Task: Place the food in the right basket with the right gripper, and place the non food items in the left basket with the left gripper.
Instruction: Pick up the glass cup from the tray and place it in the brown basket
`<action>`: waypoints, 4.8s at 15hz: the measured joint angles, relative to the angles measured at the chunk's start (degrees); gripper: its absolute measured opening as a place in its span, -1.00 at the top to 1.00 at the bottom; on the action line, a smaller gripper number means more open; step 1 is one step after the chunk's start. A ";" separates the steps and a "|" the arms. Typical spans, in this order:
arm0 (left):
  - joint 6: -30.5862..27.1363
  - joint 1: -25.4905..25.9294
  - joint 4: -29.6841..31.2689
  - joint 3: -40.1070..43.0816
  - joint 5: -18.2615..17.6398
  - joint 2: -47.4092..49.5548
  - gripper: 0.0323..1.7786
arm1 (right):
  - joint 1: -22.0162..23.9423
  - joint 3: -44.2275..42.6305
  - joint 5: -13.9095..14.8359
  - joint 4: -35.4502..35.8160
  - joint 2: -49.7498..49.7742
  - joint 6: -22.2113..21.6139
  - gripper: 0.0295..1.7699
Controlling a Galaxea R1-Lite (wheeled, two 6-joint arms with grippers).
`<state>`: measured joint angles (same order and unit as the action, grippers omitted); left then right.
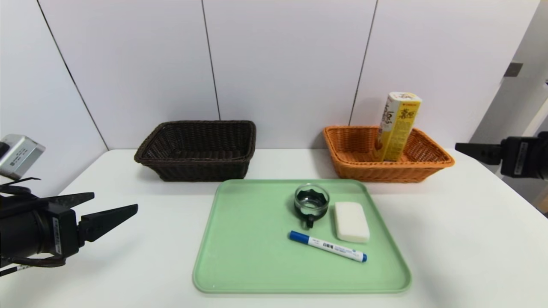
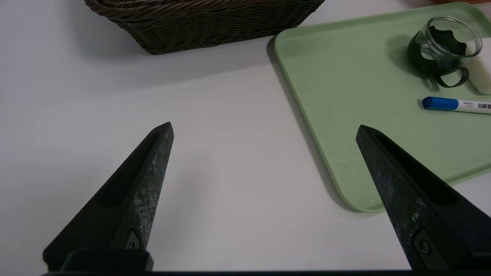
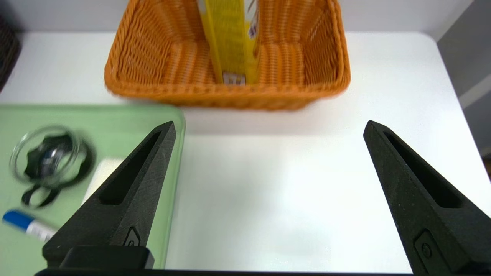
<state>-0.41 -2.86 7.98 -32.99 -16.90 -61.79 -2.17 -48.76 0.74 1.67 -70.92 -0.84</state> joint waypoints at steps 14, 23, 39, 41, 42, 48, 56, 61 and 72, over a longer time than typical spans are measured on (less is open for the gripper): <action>6.78 -23.50 0.72 -16.40 14.99 -22.80 -0.90 | -3.52 0.98 0.49 -18.75 14.23 1.44 -0.91; 20.29 -38.78 -8.78 -35.30 29.12 -40.17 -0.90 | -3.52 1.11 0.46 -18.01 12.35 1.37 -0.91; 32.85 -44.07 -44.72 -75.69 34.21 -60.37 -0.90 | -3.52 3.23 0.22 -17.60 11.84 0.91 -0.91; 34.50 -44.07 -48.41 -78.95 33.73 -62.10 -0.90 | -3.52 3.25 0.20 -17.63 11.86 0.87 -0.91; 34.61 -44.07 -48.53 -79.58 33.62 -62.90 -0.90 | -3.52 3.25 0.20 -17.63 11.89 0.87 -0.91; 34.29 -43.98 -44.95 -80.10 32.94 -66.46 -0.90 | -3.52 3.75 0.20 -17.63 11.91 0.82 -0.91; 34.58 -42.91 -44.89 -80.13 32.96 -70.25 -0.90 | -3.52 4.89 0.13 -16.97 11.91 0.84 -0.91; 34.62 -42.78 -44.95 -80.13 32.94 -70.78 -0.61 | -3.52 4.91 0.11 -16.54 11.89 0.60 -0.91; 34.56 -42.73 -44.92 -80.13 33.04 -69.49 0.91 | -3.52 4.89 0.13 -16.36 12.00 0.24 -0.91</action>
<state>34.15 -45.59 -36.94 -113.12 16.14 -131.28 -5.69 -43.87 0.88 -14.69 -58.93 -0.60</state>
